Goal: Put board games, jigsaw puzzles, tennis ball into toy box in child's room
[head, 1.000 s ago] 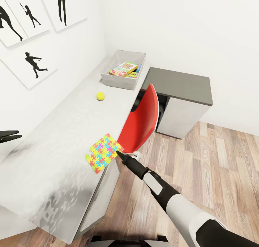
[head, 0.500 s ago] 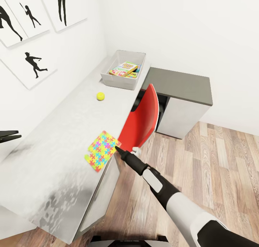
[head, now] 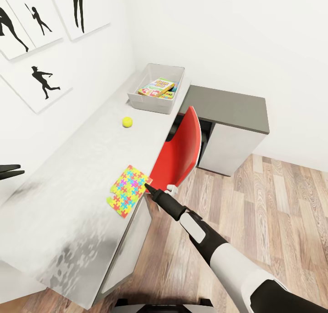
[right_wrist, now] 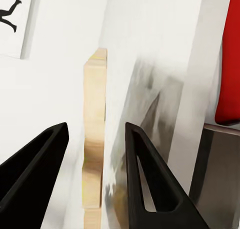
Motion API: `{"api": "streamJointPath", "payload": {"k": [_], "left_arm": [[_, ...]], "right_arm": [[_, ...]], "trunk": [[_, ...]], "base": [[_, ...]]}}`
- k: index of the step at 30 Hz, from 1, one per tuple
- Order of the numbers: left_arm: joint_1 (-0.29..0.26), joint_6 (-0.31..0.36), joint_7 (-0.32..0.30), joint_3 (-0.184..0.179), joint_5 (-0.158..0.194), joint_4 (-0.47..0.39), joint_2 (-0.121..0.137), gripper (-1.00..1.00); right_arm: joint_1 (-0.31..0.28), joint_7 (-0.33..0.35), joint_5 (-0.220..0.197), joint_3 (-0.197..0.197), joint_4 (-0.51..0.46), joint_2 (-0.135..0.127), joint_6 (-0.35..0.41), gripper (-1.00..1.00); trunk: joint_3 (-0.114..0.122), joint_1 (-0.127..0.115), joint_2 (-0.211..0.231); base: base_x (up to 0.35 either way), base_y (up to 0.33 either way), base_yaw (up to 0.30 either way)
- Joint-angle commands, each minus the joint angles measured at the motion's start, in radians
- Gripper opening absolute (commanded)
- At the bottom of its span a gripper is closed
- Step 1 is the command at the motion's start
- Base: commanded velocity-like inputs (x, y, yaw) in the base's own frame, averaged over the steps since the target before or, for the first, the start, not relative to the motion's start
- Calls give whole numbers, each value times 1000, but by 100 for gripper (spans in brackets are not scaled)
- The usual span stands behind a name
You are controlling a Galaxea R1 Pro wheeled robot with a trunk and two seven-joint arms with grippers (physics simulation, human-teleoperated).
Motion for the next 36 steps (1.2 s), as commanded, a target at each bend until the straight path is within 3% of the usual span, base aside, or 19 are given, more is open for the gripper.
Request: {"api": "streamJointPath", "payload": {"k": [1,4,17,30,36], "left_arm": [[0,10,-4,0,0,0,1,100],[0,10,-4,0,0,0,0,100],[0,10,-4,0,-3,0,0,100],[0,10,-4,0,-8,0,1,100],[0,10,-4,0,-10,0,1,100]], "right_arm": [[-1,3,-11,2,1,0,6,-100],[-1,3,-11,2,1,0,6,-100],[-1,3,-11,3,1,0,8,-100],[-1,3,-14,24,-1,-9,65,-100],[-1,5,-23,16,-1,-11,75,-100]], "trunk": [[-1,0,-1],[-1,0,-1],[40,-49,90],[40,-50,90],[40,-50,90]], "base": [[0,0,0],[0,0,0],[0,0,0],[0,0,0],[0,0,0]]}}
